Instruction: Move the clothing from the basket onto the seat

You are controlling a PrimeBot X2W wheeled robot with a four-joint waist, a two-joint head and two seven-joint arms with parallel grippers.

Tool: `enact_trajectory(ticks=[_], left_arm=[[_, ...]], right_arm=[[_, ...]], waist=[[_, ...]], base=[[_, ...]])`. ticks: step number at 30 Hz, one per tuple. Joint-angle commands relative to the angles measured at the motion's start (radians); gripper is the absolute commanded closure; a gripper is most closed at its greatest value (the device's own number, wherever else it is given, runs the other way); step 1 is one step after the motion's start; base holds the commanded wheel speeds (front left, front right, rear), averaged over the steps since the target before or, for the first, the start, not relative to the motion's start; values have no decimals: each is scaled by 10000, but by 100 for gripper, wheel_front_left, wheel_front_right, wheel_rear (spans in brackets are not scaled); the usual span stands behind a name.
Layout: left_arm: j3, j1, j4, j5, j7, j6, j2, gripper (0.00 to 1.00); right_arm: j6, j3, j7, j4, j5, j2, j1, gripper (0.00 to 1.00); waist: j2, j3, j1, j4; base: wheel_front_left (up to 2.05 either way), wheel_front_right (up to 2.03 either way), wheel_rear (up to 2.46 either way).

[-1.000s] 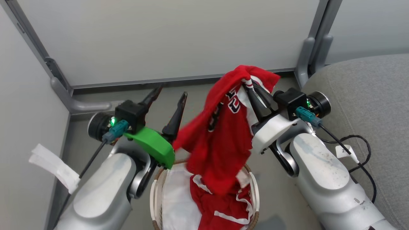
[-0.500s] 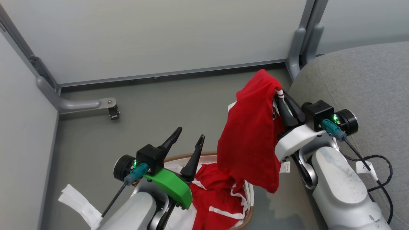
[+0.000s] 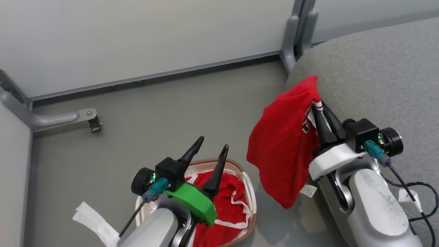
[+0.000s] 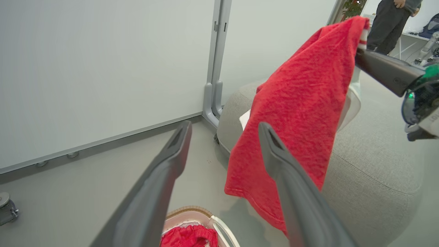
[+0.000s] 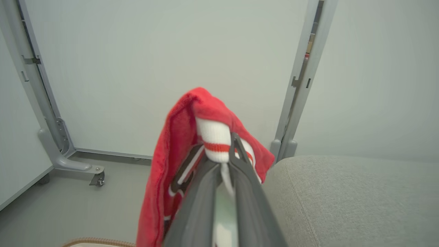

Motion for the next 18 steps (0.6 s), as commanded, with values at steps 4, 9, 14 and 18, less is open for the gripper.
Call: enact_trajectory(ticks=[4, 9, 14, 18], left_arm=[[6, 52, -56, 338, -18, -67, -51, 0], [-70, -200, 14, 617, -20, -139, -7, 0], [-68, -318, 121, 750, -19, -194, -6, 0], [-136, -460, 188, 837, -21, -260, -28, 0]], right_arm=[[-10, -357, 49, -528, -159, -45, 450, 100], [-10, -718, 57, -938, -143, -40, 741, 100], [-10, -781, 35, -1042, 33, -37, 792, 100], [-10, -848, -7, -893, 167, -37, 734, 100]], waist=[[0, 562, 0, -1246], [0, 991, 0, -2143], [0, 1330, 0, -2763], [0, 1558, 0, -2963]], base=[[0, 0, 0], [0, 0, 0], [0, 0, 0], [0, 0, 0]])
